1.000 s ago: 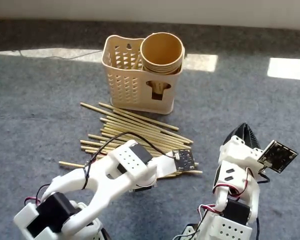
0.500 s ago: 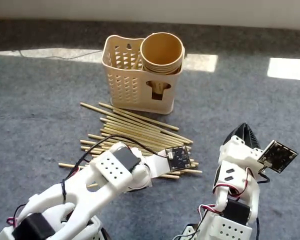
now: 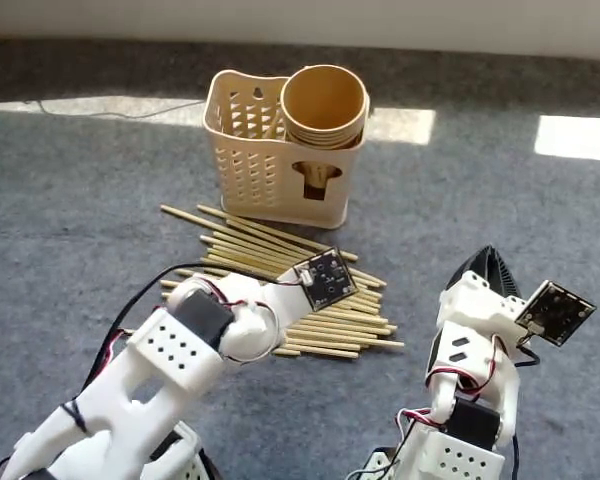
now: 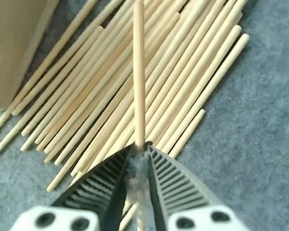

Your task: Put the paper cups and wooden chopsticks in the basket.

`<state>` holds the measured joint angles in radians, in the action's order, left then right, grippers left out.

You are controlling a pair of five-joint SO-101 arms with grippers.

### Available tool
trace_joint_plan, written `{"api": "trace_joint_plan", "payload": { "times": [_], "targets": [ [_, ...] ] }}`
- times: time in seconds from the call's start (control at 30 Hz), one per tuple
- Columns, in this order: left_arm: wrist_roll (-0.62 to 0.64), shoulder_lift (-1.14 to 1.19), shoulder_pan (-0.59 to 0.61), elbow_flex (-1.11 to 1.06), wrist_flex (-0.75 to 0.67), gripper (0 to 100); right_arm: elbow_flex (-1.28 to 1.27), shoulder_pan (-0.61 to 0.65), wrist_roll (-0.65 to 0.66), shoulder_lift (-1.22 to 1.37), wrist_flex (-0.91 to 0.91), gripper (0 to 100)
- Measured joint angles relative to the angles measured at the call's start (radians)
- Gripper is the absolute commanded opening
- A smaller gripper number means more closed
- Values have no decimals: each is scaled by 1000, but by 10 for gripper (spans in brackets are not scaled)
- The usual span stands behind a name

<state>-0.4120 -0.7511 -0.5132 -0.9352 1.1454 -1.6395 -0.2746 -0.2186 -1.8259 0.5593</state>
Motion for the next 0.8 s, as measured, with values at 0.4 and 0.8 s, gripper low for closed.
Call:
{"api": "trace_joint_plan", "payload": {
  "times": [0.4,0.8],
  "targets": [
    [94,-313,104,0,15,7,0,38,37,0,0,30],
    [190,-451,206,210,-15,7,0,38,40,0,0,30]
  ]
}}
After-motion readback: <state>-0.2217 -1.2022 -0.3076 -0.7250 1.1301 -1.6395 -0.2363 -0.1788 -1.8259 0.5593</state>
